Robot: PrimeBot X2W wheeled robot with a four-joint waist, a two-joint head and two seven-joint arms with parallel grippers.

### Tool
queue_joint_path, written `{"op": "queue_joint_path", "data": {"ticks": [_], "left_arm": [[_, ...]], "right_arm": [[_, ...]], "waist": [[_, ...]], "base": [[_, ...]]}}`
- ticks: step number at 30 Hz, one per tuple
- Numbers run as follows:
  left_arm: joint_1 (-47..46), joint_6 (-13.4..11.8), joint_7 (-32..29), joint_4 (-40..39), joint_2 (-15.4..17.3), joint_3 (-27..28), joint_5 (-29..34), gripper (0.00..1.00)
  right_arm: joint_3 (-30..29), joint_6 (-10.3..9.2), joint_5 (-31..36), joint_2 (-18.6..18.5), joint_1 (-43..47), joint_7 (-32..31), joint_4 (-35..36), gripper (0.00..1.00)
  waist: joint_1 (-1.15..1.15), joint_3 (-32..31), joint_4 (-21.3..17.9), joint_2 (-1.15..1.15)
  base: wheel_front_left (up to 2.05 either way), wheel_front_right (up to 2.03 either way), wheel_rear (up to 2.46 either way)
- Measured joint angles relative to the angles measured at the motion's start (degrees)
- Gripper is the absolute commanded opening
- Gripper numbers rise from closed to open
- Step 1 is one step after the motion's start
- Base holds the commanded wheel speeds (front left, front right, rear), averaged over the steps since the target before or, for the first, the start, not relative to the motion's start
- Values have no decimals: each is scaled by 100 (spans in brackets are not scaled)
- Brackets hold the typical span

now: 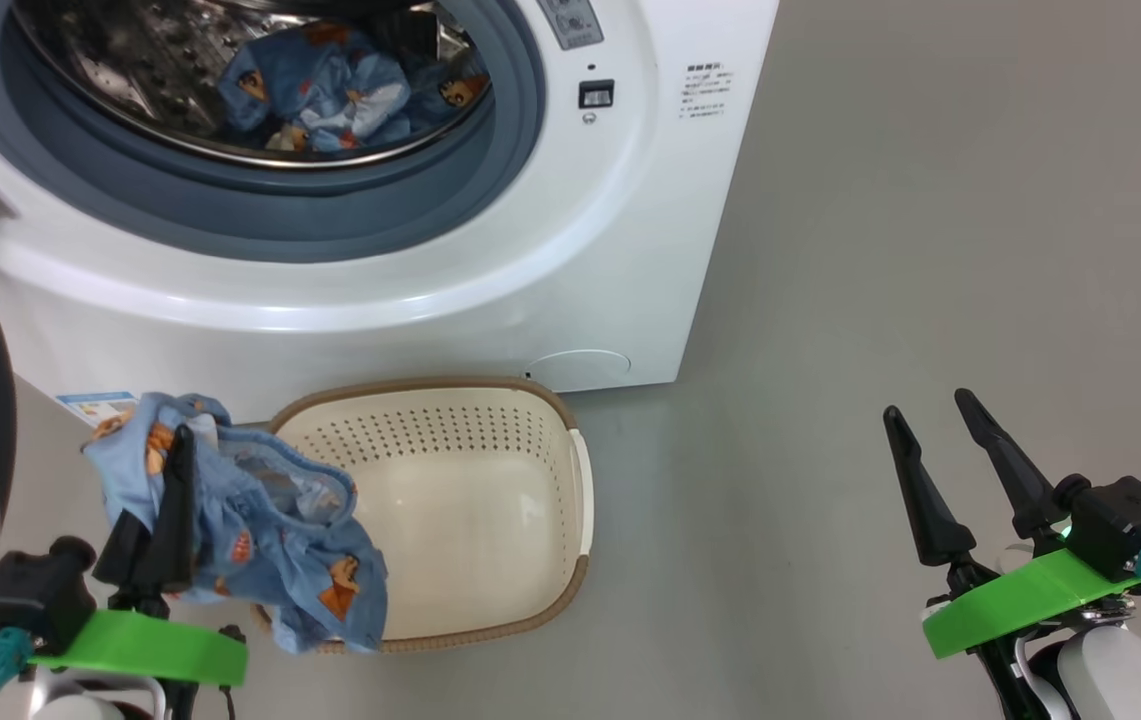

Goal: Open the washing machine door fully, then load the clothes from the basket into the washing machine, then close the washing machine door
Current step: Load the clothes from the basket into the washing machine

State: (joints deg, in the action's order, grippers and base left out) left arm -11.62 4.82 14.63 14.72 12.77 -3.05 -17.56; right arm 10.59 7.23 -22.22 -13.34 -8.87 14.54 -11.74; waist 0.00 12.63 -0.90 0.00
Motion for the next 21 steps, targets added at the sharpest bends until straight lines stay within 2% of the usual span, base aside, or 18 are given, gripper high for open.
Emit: {"op": "queue_joint_path", "data": {"ticks": [9,18,21], "left_arm": [[-785,53,0,298,-102,52,19,0],[-2281,123,0,977,-70,18,57,0],[-2883,146,0,1358,47,-35,58,0]], "right_arm": [[2,0,0,8,-41,0,36,98],[-3,0,4,45,-371,0,60,98],[-3,0,15,53,-467,0,62,98]], "waist": [[0,269,-109,0],[0,695,-232,0],[0,856,-277,0]], "base": [[0,0,0],[0,0,0],[0,0,0]]}}
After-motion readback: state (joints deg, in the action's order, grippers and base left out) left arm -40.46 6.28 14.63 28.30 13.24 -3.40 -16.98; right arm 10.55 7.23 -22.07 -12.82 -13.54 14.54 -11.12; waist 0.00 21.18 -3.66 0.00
